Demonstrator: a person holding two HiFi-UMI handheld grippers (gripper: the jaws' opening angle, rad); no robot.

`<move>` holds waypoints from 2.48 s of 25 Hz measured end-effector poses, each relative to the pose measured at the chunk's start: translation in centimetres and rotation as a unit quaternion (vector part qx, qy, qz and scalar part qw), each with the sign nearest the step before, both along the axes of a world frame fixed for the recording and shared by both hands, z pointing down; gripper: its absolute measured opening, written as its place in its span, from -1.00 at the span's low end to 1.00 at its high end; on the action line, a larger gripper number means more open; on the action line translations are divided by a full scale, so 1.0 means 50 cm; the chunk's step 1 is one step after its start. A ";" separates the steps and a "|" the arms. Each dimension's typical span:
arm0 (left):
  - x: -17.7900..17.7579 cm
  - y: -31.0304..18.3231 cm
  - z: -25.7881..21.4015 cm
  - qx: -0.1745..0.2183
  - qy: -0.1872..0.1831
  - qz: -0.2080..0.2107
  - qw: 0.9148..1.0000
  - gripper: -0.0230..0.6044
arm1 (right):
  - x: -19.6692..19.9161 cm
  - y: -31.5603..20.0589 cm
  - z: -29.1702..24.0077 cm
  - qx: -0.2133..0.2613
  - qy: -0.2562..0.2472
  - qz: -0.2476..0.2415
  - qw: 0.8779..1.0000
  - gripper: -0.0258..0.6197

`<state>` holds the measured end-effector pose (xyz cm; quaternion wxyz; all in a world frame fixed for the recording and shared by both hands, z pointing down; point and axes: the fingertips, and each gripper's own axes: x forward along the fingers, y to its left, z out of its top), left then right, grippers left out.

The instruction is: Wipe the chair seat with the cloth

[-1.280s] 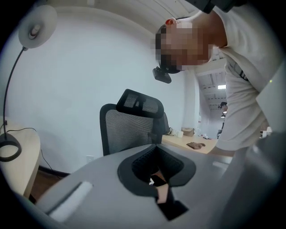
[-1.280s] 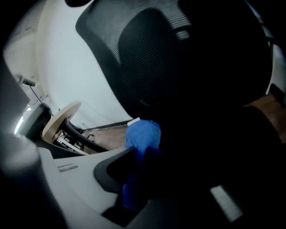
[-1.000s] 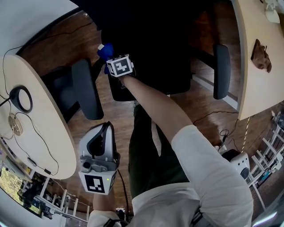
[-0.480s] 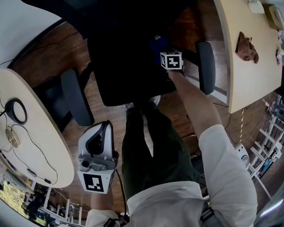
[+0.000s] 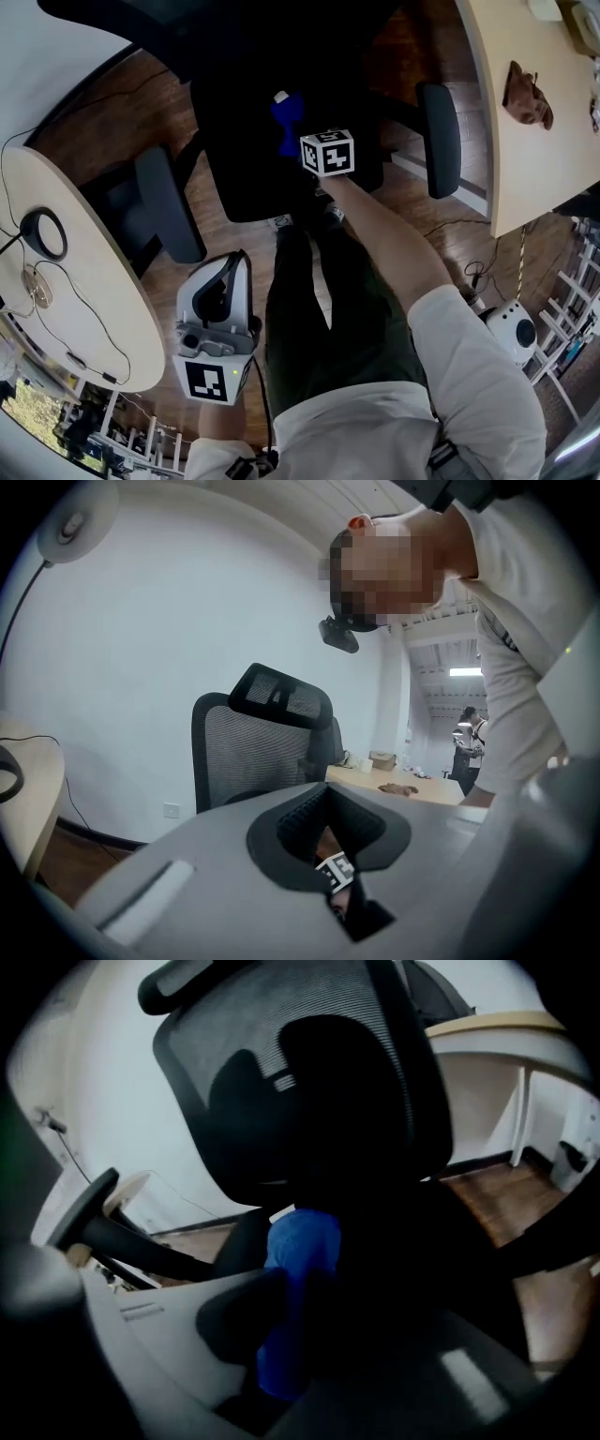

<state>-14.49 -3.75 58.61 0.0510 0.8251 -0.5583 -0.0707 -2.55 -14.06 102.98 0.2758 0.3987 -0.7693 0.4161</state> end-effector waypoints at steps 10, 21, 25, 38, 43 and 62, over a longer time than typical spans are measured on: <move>0.001 0.014 0.027 0.001 -0.041 -0.005 0.999 -0.44 | -0.331 0.166 0.094 -0.065 -0.050 -0.081 0.993 -0.68; 0.011 0.020 0.035 -0.013 -0.008 -0.012 1.000 -0.44 | 0.283 0.075 0.143 -0.006 0.093 0.002 0.996 -0.68; 0.038 0.015 0.033 -0.011 0.002 -0.003 1.000 -0.44 | 0.443 0.065 0.117 0.003 0.129 0.060 0.990 -0.68; 0.038 0.022 0.015 -0.009 0.013 -0.008 1.000 -0.43 | -0.127 0.265 0.033 -0.003 -0.066 -0.009 0.998 -0.68; 0.011 0.042 0.010 -0.012 0.004 -0.019 1.000 -0.41 | -0.323 0.398 0.108 -0.040 -0.060 -0.065 0.995 -0.68; 0.050 0.011 -0.008 -0.011 0.019 0.007 1.000 -0.41 | 0.505 0.253 0.128 0.013 0.129 0.112 0.985 -0.69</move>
